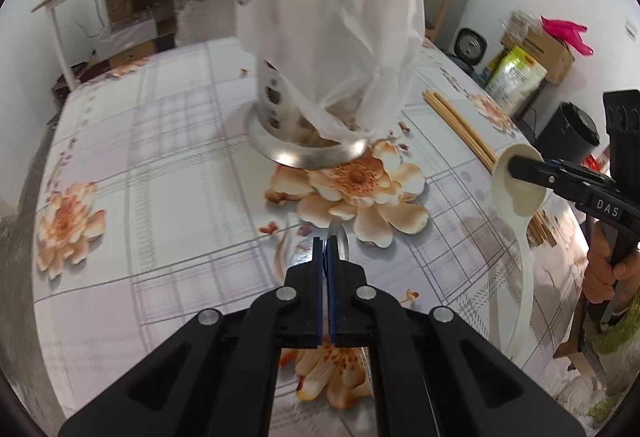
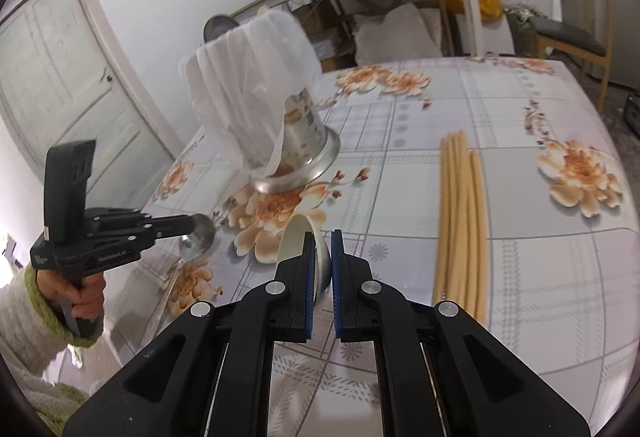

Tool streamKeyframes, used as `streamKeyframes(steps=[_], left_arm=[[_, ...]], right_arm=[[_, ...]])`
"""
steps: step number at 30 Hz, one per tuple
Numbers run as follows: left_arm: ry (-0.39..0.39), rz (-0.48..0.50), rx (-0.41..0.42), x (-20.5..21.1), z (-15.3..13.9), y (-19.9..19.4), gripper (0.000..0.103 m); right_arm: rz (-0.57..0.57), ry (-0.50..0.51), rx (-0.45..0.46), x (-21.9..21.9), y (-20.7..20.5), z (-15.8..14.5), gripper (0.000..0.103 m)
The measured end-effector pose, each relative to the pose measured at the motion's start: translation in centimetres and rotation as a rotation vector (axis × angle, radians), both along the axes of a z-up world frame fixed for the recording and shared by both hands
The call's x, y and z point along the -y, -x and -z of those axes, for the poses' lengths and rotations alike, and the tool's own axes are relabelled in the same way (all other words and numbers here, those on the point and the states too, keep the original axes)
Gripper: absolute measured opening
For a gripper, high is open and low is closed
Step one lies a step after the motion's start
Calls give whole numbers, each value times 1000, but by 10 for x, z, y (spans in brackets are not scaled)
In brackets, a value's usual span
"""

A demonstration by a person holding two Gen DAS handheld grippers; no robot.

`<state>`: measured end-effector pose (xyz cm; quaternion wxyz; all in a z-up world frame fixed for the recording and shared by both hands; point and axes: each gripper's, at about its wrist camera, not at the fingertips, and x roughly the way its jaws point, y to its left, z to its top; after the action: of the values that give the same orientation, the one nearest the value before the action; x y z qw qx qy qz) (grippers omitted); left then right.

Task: Organize utensils
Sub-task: 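Raise the metal spoon over the steel holder with the left gripper and release it inside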

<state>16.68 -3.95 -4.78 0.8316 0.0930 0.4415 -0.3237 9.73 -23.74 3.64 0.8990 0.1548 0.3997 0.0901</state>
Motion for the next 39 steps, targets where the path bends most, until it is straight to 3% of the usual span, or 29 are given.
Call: streamKeyframes(steps=[10,39], left_arm=[[39,-52,72,-20,-32,15,1],[128,-63,246,-30,-104,38,1]], right_arm=[[47,14,44,0,8,-23,6],[65,38,190,-9,18,-86,6]])
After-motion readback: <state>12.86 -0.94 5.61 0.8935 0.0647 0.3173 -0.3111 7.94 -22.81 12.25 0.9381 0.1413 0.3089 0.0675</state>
